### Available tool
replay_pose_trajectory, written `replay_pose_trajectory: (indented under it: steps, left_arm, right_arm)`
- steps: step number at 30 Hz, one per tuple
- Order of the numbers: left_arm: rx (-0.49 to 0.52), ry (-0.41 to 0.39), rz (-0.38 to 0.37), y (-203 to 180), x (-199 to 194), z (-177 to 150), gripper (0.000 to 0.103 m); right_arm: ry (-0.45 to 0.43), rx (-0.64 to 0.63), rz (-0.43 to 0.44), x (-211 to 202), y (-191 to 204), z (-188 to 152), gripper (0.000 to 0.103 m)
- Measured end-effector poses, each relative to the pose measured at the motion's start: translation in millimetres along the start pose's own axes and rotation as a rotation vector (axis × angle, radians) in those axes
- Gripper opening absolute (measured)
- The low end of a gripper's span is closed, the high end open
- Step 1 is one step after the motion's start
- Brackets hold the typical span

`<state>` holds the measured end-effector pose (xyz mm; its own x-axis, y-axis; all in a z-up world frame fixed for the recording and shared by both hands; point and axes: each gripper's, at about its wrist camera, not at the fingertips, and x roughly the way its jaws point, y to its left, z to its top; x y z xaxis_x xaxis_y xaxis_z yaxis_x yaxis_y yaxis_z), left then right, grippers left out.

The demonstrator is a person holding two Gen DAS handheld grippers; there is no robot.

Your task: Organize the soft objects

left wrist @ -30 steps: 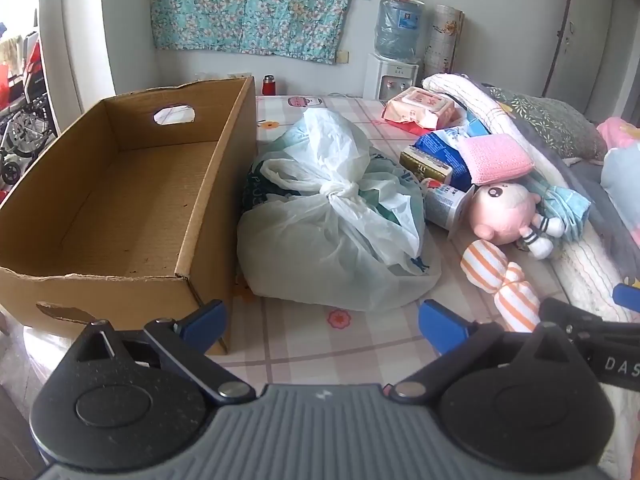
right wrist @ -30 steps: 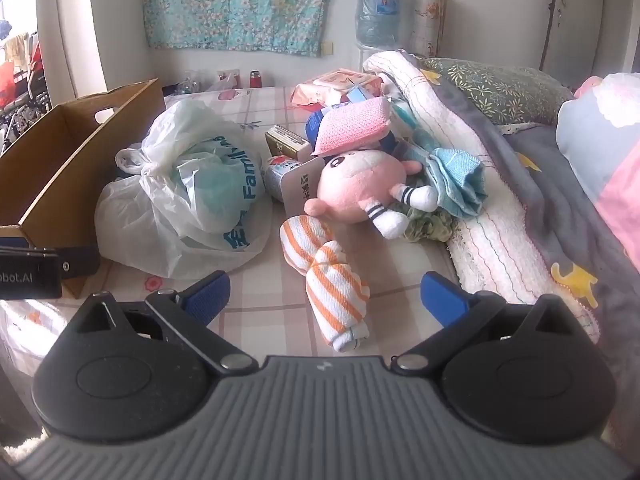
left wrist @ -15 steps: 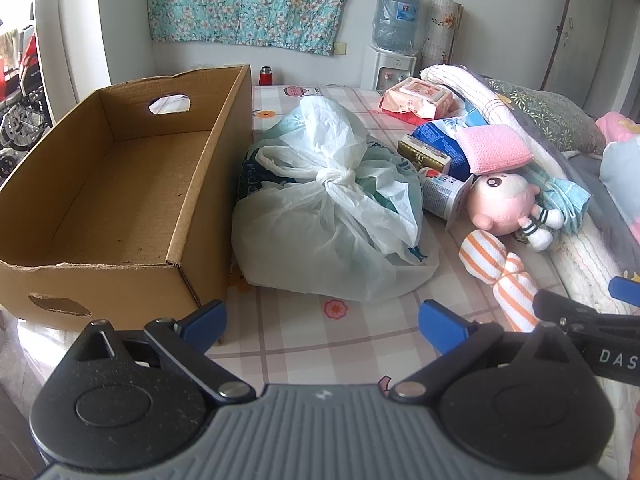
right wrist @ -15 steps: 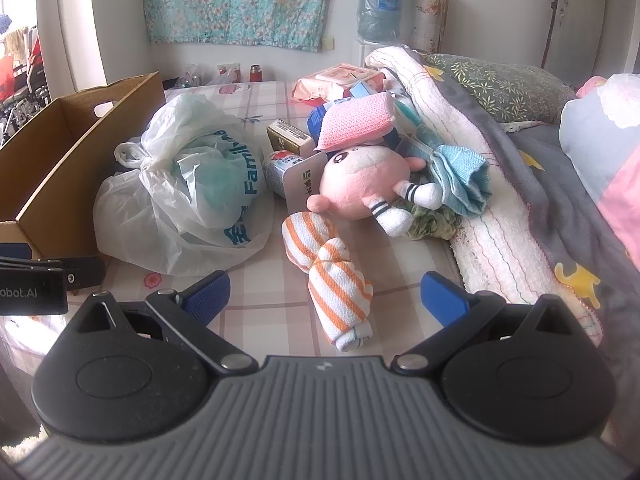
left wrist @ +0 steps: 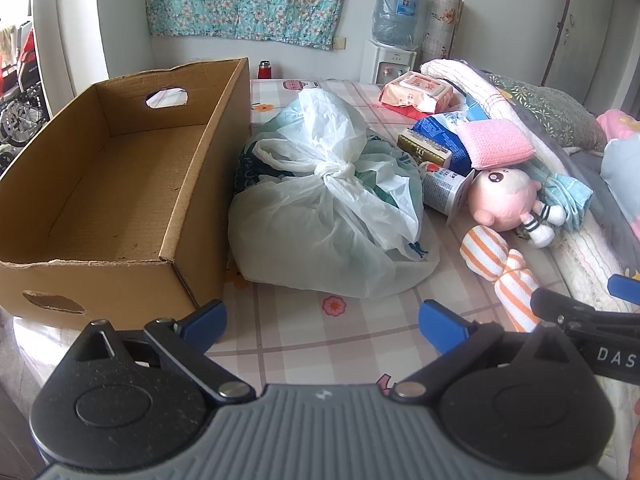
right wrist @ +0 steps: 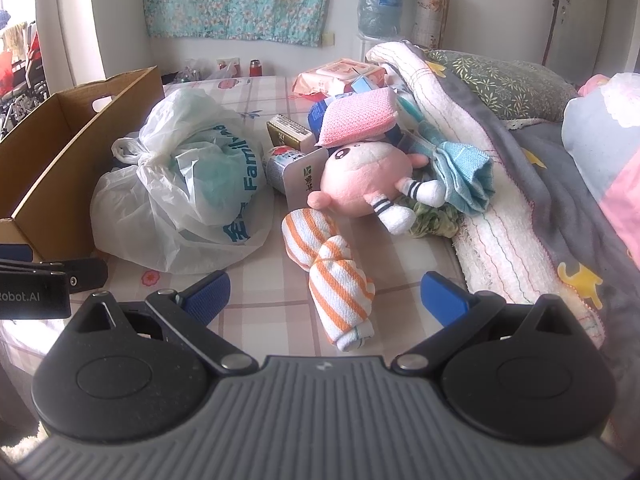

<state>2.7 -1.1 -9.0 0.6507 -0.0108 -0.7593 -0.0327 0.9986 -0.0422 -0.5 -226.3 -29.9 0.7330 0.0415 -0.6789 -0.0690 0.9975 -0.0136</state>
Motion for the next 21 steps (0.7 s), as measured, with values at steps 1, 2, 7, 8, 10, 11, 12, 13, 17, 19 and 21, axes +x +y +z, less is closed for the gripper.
replay_pose_trajectory:
  steps: [1,2,7,8,10,11,12,13,17,19,21]
  left_arm:
    - [-0.001,0.001,0.001,-0.1,0.4,-0.2,0.103]
    - [-0.001,0.002,0.000,-0.1,1.1,-0.2,0.103]
    - [-0.003,0.003,0.000,0.1,2.0,-0.8,0.103]
    - [-0.003,0.002,0.000,0.2,2.0,-0.8,0.103]
    - [-0.003,0.002,0.000,0.2,2.0,-0.7,0.103]
    - [-0.002,0.002,0.000,0.2,1.9,-0.7,0.103]
    - [-0.004,0.002,0.000,0.4,2.1,-0.9,0.103]
    - [-0.005,0.003,0.001,0.9,2.5,-1.2,0.103]
    - [-0.008,0.004,0.000,2.2,2.9,-1.3,0.103]
    - [-0.010,0.005,0.000,3.4,3.1,-1.0,0.103]
    - [-0.009,0.004,0.000,3.4,3.2,-1.4,0.103]
  right_arm:
    - [0.000,0.000,0.001,0.1,0.0,-0.2,0.102]
    - [0.000,0.001,0.001,0.2,0.0,0.0,0.102]
    - [-0.002,-0.001,0.000,1.0,0.4,0.6,0.102]
    - [-0.002,-0.001,0.000,1.3,0.3,0.8,0.102]
    - [-0.001,0.000,0.000,1.5,0.4,0.6,0.102]
    - [-0.002,0.000,0.000,1.2,0.6,0.7,0.102]
    - [-0.002,-0.001,0.000,1.5,1.0,1.1,0.102]
    - [-0.002,-0.002,0.000,1.6,1.5,1.3,0.102]
    - [-0.001,-0.004,0.001,1.5,1.9,2.4,0.102]
    - [0.000,-0.005,0.002,1.8,2.2,2.2,0.102]
    - [0.001,-0.006,0.002,1.6,3.5,2.7,0.102]
